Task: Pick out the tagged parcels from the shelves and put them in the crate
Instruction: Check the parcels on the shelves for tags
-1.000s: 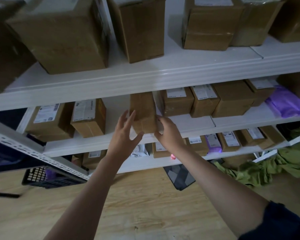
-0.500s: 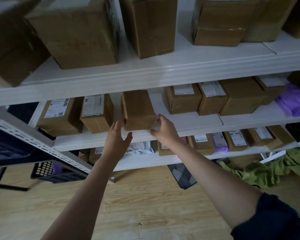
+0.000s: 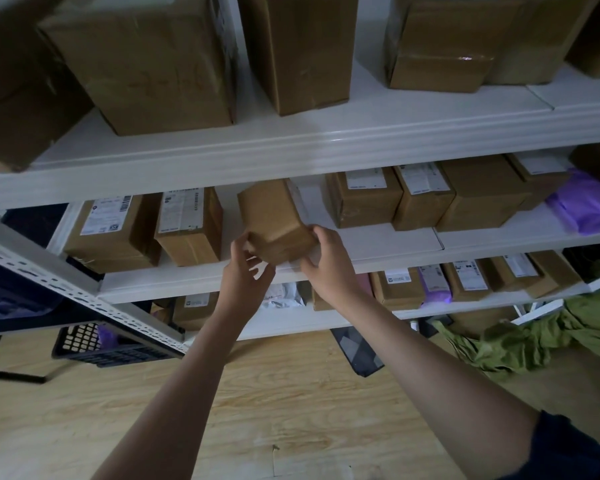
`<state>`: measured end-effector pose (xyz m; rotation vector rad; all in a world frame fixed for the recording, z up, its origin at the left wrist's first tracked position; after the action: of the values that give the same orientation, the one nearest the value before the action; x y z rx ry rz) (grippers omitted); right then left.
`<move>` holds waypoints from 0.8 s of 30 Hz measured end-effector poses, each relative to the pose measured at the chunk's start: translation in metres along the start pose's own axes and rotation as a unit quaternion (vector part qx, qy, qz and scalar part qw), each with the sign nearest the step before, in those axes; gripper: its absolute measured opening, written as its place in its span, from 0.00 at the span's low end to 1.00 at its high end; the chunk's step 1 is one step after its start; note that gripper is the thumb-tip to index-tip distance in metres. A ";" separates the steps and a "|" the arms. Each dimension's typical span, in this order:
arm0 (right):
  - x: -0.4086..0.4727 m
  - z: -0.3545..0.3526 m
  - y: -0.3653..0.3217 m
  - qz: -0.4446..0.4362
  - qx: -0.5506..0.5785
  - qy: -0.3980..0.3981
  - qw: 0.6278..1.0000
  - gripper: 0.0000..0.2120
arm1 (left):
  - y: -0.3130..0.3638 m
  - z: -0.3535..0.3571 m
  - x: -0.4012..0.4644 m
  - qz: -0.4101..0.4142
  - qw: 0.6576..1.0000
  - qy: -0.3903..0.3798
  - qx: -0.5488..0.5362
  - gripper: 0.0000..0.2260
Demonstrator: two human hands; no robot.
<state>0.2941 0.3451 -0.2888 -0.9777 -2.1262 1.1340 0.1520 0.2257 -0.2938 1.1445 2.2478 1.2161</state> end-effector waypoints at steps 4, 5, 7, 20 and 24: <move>-0.004 -0.005 -0.006 -0.044 0.023 -0.018 0.999 0.27 | -0.001 0.002 0.003 -0.016 1.000 0.020 0.011 0.27; -0.003 -0.005 -0.007 -0.050 0.028 -0.020 0.998 0.27 | -0.002 0.001 0.004 -0.019 0.999 0.029 0.017 0.26; -0.002 -0.005 -0.009 -0.053 0.039 -0.013 0.998 0.27 | -0.004 -0.005 0.009 -0.023 0.998 0.045 0.042 0.24; 0.032 0.028 -0.015 -0.002 -0.024 -0.081 0.996 0.20 | -0.005 -0.026 0.028 0.005 0.999 0.006 0.040 0.29; 0.047 0.038 -0.008 -0.009 -0.052 -0.109 0.993 0.28 | -0.009 -0.025 0.036 0.016 0.998 -0.016 0.064 0.34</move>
<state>0.2355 0.3617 -0.2959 -0.9140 -2.3837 1.1768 0.1100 0.2382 -0.2838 1.2434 2.3195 1.0708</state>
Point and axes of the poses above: each hand's wrist, its own x-axis towards the middle knuckle, its own z-axis out of the palm, y = z × x, the point moved 2 cm from there along x, towards the middle knuckle, and after that the axes turned 5 degrees about x, right-handed, at the moved point
